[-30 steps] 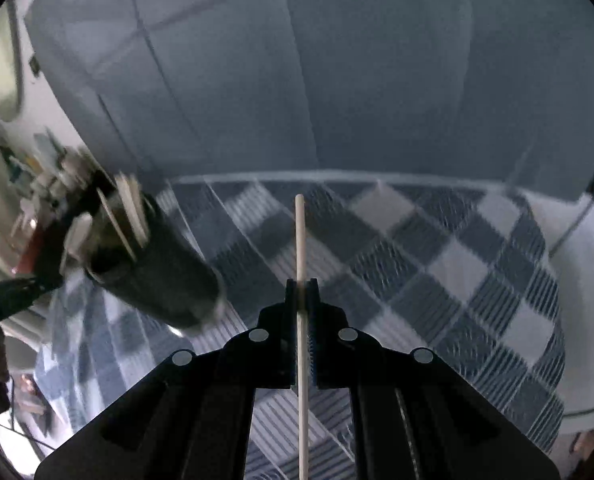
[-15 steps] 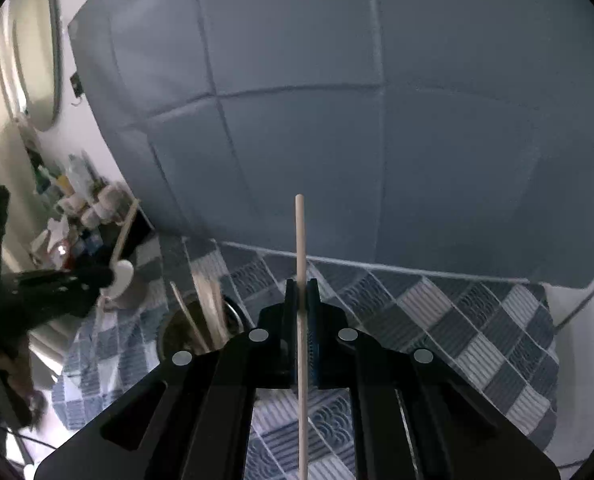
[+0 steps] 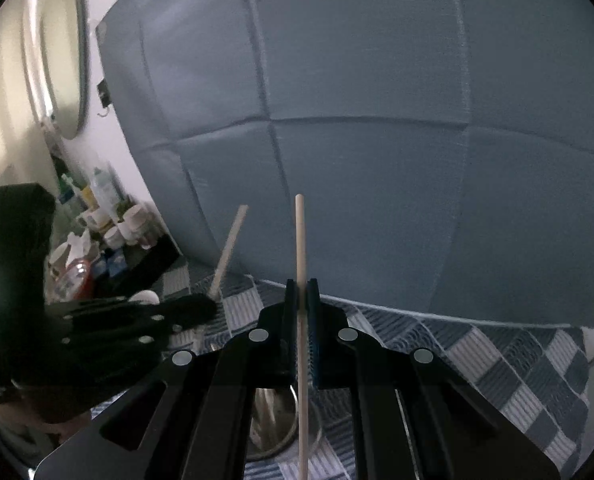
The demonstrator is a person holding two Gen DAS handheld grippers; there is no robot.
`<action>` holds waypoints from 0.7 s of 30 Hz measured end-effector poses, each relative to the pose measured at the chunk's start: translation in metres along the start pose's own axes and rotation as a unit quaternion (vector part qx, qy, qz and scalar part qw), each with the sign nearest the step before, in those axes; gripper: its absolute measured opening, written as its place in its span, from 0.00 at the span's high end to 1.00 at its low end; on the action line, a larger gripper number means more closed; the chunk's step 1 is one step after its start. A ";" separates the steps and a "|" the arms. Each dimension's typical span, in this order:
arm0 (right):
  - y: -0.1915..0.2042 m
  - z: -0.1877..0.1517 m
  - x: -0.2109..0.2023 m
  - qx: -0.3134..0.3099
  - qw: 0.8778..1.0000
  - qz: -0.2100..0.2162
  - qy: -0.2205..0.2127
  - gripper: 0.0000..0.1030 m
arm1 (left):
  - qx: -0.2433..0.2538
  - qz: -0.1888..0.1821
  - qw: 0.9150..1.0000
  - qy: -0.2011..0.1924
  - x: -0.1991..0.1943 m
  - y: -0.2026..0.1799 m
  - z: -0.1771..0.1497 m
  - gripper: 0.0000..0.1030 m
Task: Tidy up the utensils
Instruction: 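Lower both held sticks into the black cup and open both tools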
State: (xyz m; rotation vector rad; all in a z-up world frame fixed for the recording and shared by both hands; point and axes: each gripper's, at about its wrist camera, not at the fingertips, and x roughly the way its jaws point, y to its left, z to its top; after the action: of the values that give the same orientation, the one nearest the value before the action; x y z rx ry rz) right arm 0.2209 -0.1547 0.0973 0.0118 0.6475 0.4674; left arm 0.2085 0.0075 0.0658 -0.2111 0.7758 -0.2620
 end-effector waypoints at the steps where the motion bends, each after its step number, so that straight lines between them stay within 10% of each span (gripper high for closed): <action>1: 0.002 -0.001 0.003 0.001 1.000 0.012 -0.008 0.95 | -0.006 -0.010 1.000 -0.001 0.004 0.002 -0.001 0.95; 9: 0.006 -0.011 0.019 0.025 0.994 0.074 -0.075 0.95 | -0.011 -0.033 0.999 -0.041 0.020 0.010 -0.014 0.95; 21: 0.004 -0.055 0.046 0.046 0.994 0.080 -0.065 0.95 | 0.006 -0.023 0.997 -0.072 0.024 0.016 -0.046 0.95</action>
State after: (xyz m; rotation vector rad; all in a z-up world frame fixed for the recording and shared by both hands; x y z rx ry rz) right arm 0.2193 -0.1393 0.0271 0.1813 0.5412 0.5853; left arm 0.1948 0.0112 0.0129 -0.2348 0.6263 -0.2923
